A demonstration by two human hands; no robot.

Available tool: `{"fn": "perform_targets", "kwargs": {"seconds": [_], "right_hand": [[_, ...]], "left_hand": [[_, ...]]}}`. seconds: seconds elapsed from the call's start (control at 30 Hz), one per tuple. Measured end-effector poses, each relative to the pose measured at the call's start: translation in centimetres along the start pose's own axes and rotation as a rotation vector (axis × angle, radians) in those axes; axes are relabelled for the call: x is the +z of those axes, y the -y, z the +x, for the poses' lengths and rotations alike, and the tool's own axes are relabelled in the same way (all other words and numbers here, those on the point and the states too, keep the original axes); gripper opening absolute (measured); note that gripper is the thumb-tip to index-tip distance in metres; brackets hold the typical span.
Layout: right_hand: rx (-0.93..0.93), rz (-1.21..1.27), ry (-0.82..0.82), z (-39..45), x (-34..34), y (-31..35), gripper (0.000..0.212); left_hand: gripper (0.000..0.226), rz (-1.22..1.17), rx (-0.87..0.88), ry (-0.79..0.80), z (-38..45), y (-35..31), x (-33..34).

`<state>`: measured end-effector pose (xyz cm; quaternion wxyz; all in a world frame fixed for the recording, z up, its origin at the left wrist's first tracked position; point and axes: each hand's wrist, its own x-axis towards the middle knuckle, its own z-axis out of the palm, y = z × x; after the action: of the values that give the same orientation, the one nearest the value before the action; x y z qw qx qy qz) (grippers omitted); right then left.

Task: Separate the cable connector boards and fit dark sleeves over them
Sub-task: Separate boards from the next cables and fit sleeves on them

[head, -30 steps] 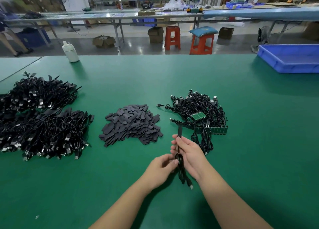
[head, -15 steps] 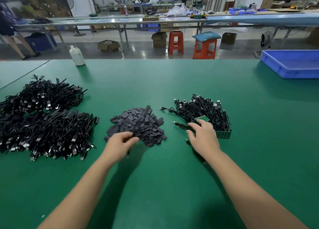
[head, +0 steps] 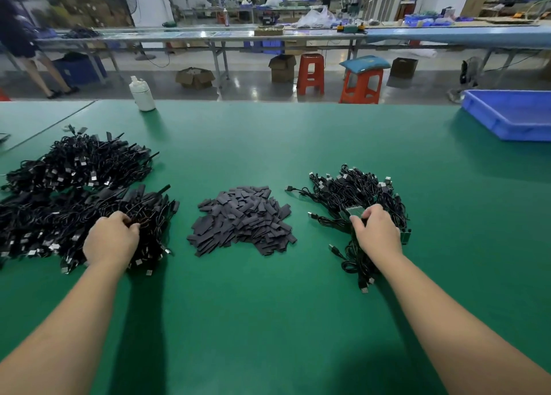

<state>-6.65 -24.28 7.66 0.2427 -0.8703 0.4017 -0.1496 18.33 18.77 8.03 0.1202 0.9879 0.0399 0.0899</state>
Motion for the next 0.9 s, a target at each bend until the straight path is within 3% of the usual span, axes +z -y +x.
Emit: {"fn": "perform_targets", "kwargs": {"seconds": [0.17,0.3,0.43,0.57,0.7,0.8,0.9], "right_hand": [[0.137,0.089,0.001,0.6,0.1,0.2,0.038],[0.183,0.107,0.061,1.1,0.2,0.3,0.062],[0.271,0.190,0.069,1.4,0.1,0.1,0.061],[0.326,0.401,0.055,1.1,-0.1,1.1,0.062],[0.261,0.712,0.191,-1.8,-0.5,2.7,0.057],[0.134,0.746,0.236,-4.6,-0.4,3.8,0.043],[0.001,0.708,0.284,-7.0,-0.1,4.4,0.031]], "left_hand": [[0.031,0.179,0.091,-0.115,-0.9,-1.2,-0.4],[0.029,0.074,0.292,-0.244,-1.8,-2.6,-0.3],[0.019,-0.052,0.462,-0.233,-3.9,-5.8,0.0],[0.013,-0.221,0.589,-0.106,-7.5,-9.9,0.3],[0.016,-0.555,0.575,0.335,-12.4,-14.7,1.1],[0.025,-0.792,0.529,0.590,-16.4,-18.2,1.9],[0.013,-0.949,0.498,0.643,-19.5,-20.7,2.2]]}}
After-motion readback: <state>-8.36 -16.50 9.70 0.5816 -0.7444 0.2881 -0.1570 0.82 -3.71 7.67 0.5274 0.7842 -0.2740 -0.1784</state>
